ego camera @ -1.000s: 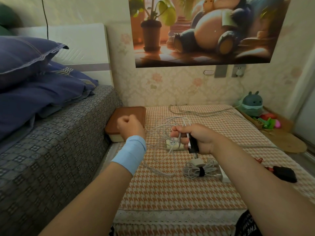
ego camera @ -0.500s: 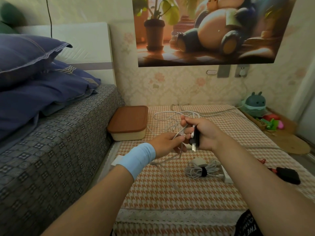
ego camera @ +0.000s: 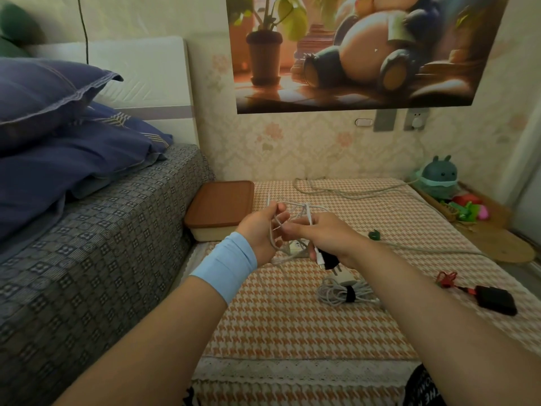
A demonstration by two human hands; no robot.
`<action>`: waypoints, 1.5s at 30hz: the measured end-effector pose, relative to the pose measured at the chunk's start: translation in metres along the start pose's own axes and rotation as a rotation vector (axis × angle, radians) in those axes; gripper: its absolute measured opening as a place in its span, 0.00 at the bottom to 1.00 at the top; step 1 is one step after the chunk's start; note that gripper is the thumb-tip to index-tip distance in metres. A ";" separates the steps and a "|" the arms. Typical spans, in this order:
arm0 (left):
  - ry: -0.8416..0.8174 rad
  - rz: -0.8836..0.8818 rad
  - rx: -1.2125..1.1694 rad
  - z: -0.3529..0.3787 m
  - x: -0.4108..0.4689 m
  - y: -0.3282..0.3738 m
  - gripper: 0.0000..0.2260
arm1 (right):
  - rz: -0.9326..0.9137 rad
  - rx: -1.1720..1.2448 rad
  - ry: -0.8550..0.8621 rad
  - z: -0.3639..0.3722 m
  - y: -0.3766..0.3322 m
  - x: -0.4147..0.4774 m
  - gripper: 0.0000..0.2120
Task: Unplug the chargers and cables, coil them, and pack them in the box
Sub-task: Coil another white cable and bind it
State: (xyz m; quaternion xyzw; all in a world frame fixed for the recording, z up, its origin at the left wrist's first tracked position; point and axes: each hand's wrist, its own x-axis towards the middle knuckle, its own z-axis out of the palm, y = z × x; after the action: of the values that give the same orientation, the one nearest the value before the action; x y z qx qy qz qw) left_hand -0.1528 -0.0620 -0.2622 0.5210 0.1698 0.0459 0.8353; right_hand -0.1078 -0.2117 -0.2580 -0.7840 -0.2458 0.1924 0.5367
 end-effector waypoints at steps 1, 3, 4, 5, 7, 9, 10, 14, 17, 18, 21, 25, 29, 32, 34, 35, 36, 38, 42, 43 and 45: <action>0.026 0.006 -0.004 0.002 -0.001 0.000 0.18 | -0.015 -0.027 0.004 0.002 -0.001 -0.001 0.14; 0.045 0.007 -0.022 0.003 -0.002 0.000 0.18 | -0.043 -0.093 0.019 0.004 -0.003 -0.002 0.16; 0.041 0.009 -0.034 0.003 -0.002 0.001 0.18 | -0.049 -0.103 0.017 0.004 -0.003 -0.001 0.17; 0.044 0.009 -0.038 0.002 -0.001 0.003 0.19 | -0.051 -0.099 0.014 0.003 -0.004 0.000 0.16; 0.025 -0.003 -0.098 -0.001 -0.001 0.008 0.19 | -0.049 -0.084 0.022 -0.002 -0.005 0.000 0.13; 0.017 -0.041 -0.200 -0.004 -0.001 0.014 0.19 | -0.035 -0.099 0.028 -0.008 -0.003 0.000 0.11; 0.015 -0.059 -0.246 -0.006 -0.002 0.017 0.20 | -0.023 -0.117 0.008 -0.010 -0.002 -0.002 0.10; 0.036 -0.053 -0.322 -0.009 0.003 0.013 0.19 | -0.005 -0.096 -0.102 -0.006 -0.003 -0.007 0.18; 0.051 0.033 -0.392 -0.004 0.005 0.008 0.18 | 0.012 -0.113 -0.152 0.003 -0.004 -0.010 0.22; 0.038 0.054 -0.424 -0.002 0.005 0.008 0.18 | 0.018 -0.123 -0.171 0.005 -0.004 -0.011 0.21; -0.010 0.094 -0.466 0.001 0.004 0.009 0.18 | -0.018 -0.126 -0.250 0.011 -0.003 -0.013 0.12; -0.088 0.113 -0.516 0.001 0.000 0.009 0.18 | -0.057 -0.122 -0.295 0.014 -0.005 -0.012 0.09; -0.141 0.123 -0.451 0.002 -0.006 0.015 0.17 | -0.080 -0.142 -0.299 0.012 -0.006 -0.014 0.10; -0.103 0.195 -0.203 -0.003 -0.011 0.019 0.17 | -0.059 -0.105 -0.182 0.007 -0.008 -0.011 0.09; -0.114 0.206 -0.020 -0.009 -0.014 0.020 0.16 | -0.007 -0.038 -0.081 0.002 -0.009 -0.007 0.09; -0.135 0.193 0.092 -0.011 -0.016 0.019 0.15 | 0.028 0.007 -0.057 0.000 -0.010 -0.006 0.10; -0.171 0.181 0.235 -0.014 -0.018 0.018 0.13 | 0.056 0.040 -0.041 -0.002 -0.010 -0.006 0.10; -0.265 0.133 0.511 -0.018 -0.023 0.012 0.14 | 0.090 0.064 0.001 -0.004 -0.007 -0.004 0.10; -0.262 0.072 0.675 -0.012 -0.033 0.005 0.20 | 0.094 0.064 0.090 0.000 -0.002 0.000 0.10; -0.216 0.084 0.708 -0.009 -0.035 0.005 0.20 | 0.096 0.036 0.117 0.000 -0.002 0.001 0.07; -0.150 0.101 0.761 -0.005 -0.037 0.007 0.22 | 0.102 -0.019 0.164 0.001 -0.002 0.002 0.10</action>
State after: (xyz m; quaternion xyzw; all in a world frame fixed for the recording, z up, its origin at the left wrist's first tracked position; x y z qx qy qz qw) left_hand -0.1886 -0.0644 -0.2492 0.8030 0.0875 -0.0173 0.5893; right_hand -0.1072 -0.2093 -0.2567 -0.8137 -0.1627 0.1523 0.5369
